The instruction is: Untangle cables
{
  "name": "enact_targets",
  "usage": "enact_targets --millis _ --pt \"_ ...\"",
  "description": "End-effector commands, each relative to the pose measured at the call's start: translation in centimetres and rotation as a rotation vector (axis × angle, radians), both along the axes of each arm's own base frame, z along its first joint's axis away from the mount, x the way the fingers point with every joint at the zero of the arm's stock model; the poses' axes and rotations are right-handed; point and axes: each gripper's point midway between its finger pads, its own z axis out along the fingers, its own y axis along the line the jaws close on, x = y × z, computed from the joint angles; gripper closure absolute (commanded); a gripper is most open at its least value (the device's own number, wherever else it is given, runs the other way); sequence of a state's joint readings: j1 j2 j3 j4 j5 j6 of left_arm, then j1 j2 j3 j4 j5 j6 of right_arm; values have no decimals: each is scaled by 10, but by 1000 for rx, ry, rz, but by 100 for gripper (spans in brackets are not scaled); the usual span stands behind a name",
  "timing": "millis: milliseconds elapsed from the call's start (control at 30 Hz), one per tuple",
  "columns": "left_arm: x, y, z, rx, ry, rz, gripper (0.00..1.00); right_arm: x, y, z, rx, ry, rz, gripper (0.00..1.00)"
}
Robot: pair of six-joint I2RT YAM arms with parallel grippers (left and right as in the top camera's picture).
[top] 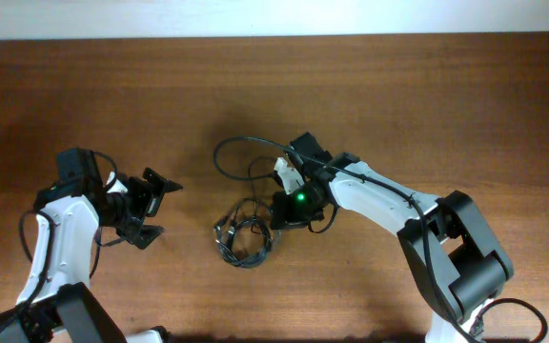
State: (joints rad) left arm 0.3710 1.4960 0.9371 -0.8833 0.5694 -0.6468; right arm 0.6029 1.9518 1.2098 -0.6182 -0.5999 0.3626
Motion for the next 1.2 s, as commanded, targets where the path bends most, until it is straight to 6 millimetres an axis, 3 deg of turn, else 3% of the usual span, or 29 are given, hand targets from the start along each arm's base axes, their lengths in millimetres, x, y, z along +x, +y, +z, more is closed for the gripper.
enact_targets --millis 0,100,133,167,233,300,367,433,567,633,667,733,767,800,833,867,933,967,1000,1100,1167 --pt "-8 -4 4 -14 17 -12 1 2 -26 -16 -172 -37 -16 96" --pt "-16 -23 5 -39 -4 -140 1 7 -34 -21 -223 -67 -28 96" --pt "-23 -42 6 -50 5 -224 9 8 -36 -21 -231 -74 -30 96" --pt "-29 -59 5 -53 25 -288 10 8 -36 -21 -232 -74 -30 96" --pt "-39 -87 2 -46 71 -365 4 8 -36 -21 -232 -74 -30 96" --pt "-63 -95 -13 66 238 -330 1 8 -36 -21 -232 -73 -31 95" --pt "-95 -104 -30 29 393 -222 5 7 -37 -22 -245 -54 -57 95" --pt "-118 -113 -55 -52 389 -164 12 10 -35 -21 -236 -66 -58 90" --pt "-122 -128 -79 -74 294 -36 13 12 -34 -21 -227 -76 -60 87" --pt "-104 -131 -82 37 162 -68 14 12 -34 -21 -228 -76 -59 86" --pt "-84 -136 -78 65 51 -88 15 11 -34 -21 -230 -73 -59 86" --pt "-66 -144 -72 86 -55 -103 36 11 -34 -21 -230 -70 -58 84" --pt "-65 -141 -74 121 -62 -98 53 8 -32 -20 -213 -57 -54 80" --pt "-62 -135 -76 168 -76 -84 62 6 -29 -18 -195 -45 -50 76" --pt "-59 -128 -77 210 -89 -68 85 6 -29 -18 -195 -45 -50 74" --pt "-57 -124 -78 233 -96 -57 100 6 -29 -18 -194 -44 -50 59" --pt "-53 -113 -80 323 -136 -97 100 5 -28 -18 -197 -13 -95 44" --pt "-55 -108 -81 358 -135 -114 100 4 -28 -18 -201 -7 -100 19" --pt "-63 -95 -86 427 -101 -120 100 2 -33 -20 -228 -3 -101 1" --pt "-76 -83 -92 498 -56 -179 100 2 -36 -21 -243 -2 -103 1" --pt "-70 -71 -89 580 -83 -182 100 2 -36 -21 -242 -2 -103 1"
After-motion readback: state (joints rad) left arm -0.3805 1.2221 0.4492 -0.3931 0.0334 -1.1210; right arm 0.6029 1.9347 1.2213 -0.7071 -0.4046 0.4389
